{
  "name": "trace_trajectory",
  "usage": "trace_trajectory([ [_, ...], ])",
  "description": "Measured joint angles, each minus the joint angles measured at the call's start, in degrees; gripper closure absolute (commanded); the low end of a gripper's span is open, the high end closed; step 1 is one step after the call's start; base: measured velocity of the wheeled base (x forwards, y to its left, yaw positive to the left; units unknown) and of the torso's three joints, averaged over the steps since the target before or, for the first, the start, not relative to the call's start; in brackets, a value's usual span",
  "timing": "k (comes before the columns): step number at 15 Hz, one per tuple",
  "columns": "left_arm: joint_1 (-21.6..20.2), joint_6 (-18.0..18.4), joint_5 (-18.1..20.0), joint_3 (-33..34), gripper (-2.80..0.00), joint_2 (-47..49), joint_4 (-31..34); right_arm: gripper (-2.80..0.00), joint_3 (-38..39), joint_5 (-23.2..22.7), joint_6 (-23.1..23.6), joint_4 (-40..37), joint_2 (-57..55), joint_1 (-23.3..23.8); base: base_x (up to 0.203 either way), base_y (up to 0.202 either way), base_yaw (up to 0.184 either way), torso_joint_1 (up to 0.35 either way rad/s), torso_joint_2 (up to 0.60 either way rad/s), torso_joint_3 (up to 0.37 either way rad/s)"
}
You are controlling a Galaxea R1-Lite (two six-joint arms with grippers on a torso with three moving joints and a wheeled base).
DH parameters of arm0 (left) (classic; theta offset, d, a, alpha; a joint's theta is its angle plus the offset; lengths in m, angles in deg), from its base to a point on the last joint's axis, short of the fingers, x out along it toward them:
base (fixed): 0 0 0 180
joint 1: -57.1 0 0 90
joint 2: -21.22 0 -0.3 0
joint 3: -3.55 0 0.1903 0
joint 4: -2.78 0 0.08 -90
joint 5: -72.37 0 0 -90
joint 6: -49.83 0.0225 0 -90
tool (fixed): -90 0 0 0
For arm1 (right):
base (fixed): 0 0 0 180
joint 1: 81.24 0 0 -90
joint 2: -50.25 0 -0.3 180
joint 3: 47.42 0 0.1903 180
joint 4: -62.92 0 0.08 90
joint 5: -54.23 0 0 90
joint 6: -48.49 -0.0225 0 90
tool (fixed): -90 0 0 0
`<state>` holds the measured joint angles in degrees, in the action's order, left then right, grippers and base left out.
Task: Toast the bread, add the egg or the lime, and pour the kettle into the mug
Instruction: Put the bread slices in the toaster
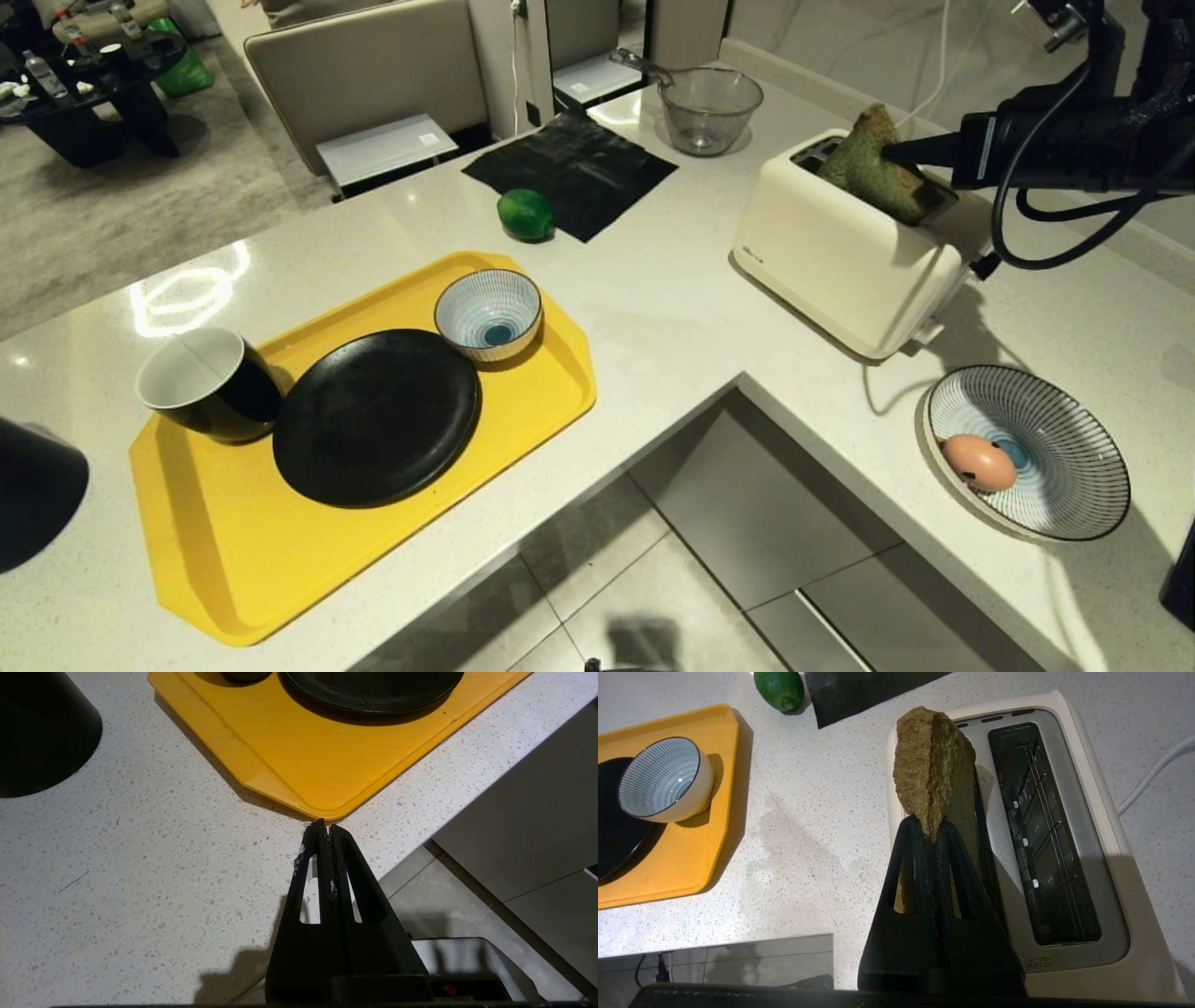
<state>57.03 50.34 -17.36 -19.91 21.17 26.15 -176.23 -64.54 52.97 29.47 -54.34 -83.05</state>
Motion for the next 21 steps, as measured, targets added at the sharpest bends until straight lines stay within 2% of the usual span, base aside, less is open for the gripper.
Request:
trace_trajectory([
  [9,0.00,0.01,0.01,0.00,0.00,0.00,-0.02,0.00,-0.09,0.03,0.26,-0.06,0.02,0.00,0.000,0.000,0.000,0.000,0.00,0.000],
  [10,0.00,0.02,0.01,0.00,0.00,0.00,-0.01,-2.80,-0.15,0.06,0.26,-0.09,0.07,0.00,0.000,0.000,0.000,0.000,0.00,0.000],
  [19,0.00,0.00,0.00,0.00,0.00,0.00,-0.02,-2.80,-0.72,0.09,0.22,-0.10,0.58,0.00,0.000,0.000,0.000,0.000,0.00,0.000],
  [21,0.00,0.00,0.00,0.00,0.00,0.00,-0.02,-2.80,-0.73,1.49,0.25,-0.05,0.73,0.00,0.000,0.000,0.000,0.000,0.00,0.000],
])
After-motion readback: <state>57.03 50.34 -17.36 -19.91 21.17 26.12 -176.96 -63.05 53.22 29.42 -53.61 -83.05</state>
